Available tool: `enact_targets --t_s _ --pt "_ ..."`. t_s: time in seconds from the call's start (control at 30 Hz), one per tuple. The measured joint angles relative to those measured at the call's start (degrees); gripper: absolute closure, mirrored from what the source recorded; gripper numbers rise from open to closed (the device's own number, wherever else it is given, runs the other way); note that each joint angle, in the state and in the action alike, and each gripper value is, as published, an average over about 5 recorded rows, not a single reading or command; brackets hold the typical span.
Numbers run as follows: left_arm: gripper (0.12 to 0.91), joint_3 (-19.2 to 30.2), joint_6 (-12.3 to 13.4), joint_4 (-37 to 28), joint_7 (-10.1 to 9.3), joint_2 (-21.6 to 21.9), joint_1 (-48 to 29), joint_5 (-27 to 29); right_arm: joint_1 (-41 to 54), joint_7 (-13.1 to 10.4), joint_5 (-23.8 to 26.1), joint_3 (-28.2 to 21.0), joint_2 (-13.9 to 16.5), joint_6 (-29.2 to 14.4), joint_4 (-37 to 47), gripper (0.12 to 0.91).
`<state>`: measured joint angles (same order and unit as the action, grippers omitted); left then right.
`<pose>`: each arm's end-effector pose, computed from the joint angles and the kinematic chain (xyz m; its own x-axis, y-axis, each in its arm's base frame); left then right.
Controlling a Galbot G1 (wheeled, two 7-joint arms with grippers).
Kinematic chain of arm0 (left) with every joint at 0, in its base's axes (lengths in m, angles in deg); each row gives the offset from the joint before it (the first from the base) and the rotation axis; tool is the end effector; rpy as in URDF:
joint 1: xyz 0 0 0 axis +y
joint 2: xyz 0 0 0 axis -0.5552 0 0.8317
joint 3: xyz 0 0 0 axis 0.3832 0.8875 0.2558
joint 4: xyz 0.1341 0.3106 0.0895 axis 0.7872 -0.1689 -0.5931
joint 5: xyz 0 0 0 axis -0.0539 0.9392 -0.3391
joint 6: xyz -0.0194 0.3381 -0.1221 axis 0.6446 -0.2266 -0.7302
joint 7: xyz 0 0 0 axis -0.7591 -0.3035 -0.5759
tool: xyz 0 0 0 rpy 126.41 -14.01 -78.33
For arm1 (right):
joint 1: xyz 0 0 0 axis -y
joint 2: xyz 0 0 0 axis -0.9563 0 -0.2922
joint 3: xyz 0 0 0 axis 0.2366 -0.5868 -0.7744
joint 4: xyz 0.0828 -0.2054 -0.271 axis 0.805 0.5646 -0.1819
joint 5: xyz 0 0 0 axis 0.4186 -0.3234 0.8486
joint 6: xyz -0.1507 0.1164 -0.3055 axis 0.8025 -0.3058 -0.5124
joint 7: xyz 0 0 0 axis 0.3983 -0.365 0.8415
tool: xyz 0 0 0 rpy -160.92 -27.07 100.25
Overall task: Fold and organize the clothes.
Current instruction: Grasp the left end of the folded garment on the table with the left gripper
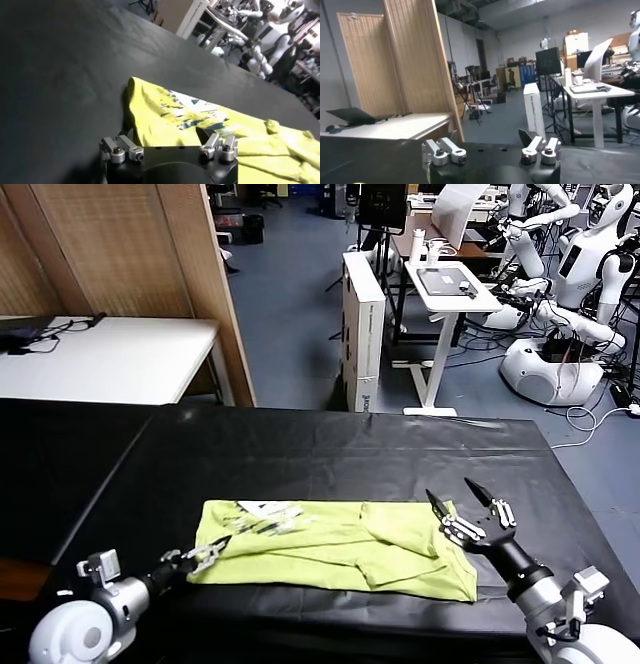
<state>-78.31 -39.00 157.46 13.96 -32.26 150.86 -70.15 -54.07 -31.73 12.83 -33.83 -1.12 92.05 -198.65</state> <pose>0.2211 0.1510 -0.2789 -0.6993 0.4213 0.5775 0.1055 0.8598 -0.4996 0.1759 -0.1137 -0.2129 -0.9295 -0.3684 0.0192 -0.3624 0.9215 0.1397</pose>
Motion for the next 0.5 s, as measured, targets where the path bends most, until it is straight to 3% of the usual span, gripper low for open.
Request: enact_targets --t_s 0.17,0.5 --pt "0.206 0.16 -0.02 -0.34 -0.08 -0.15 -0.08 0.3 -0.16 -0.02 0.35 -0.01 -0.47 0.0 -0.1 0.118" --pt "0.771 0.29 -0.38 -0.58 -0.5 -0.09 0.06 1.69 0.3 -0.25 0.66 -0.57 -0.78 0.05 -0.11 0.118"
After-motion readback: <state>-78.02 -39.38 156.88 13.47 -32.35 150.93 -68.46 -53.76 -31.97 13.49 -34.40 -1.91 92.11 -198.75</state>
